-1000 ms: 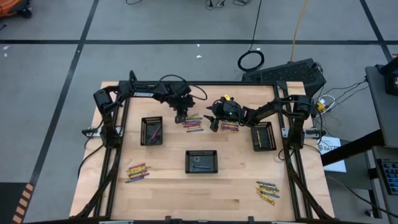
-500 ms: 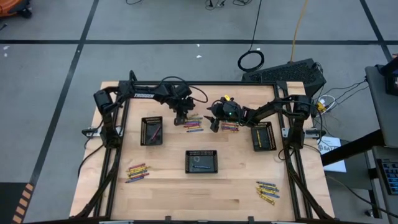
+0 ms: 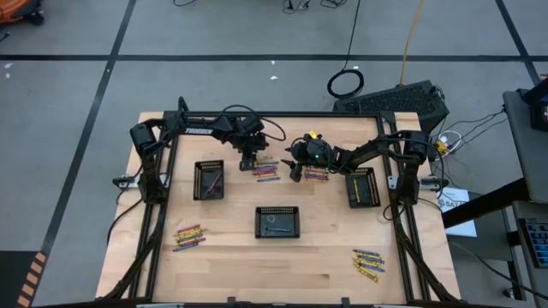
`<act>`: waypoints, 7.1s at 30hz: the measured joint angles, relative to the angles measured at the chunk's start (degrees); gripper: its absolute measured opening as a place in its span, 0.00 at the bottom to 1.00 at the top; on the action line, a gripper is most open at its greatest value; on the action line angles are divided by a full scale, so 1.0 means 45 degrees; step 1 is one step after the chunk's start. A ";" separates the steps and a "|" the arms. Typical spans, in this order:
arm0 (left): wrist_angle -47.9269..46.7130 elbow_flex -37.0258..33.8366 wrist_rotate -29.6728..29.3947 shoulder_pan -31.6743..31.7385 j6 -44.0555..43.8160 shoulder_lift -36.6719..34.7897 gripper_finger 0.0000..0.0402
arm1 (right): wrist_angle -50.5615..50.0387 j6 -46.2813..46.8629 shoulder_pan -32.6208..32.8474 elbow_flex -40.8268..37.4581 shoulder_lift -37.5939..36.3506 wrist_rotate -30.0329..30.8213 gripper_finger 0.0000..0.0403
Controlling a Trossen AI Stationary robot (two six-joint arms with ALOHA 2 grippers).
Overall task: Sort crayons
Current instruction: Put the yellow crayon into the right black basket
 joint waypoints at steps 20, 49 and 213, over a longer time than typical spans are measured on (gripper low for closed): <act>0.0351 0.0043 0.0038 -0.0022 0.1076 0.0510 0.41 | 0.0000 0.0015 0.0003 0.0000 0.0000 0.0000 0.50; 0.0815 -0.0053 -0.0206 -0.0193 0.1029 0.0110 0.01 | -0.2978 -0.0250 0.0005 0.1226 -0.0573 -0.1608 0.50; 0.8585 -0.8364 -0.4941 -0.8446 -0.5062 -1.2118 0.45 | -2.2474 1.9438 0.6541 0.0102 -0.7048 0.7699 0.02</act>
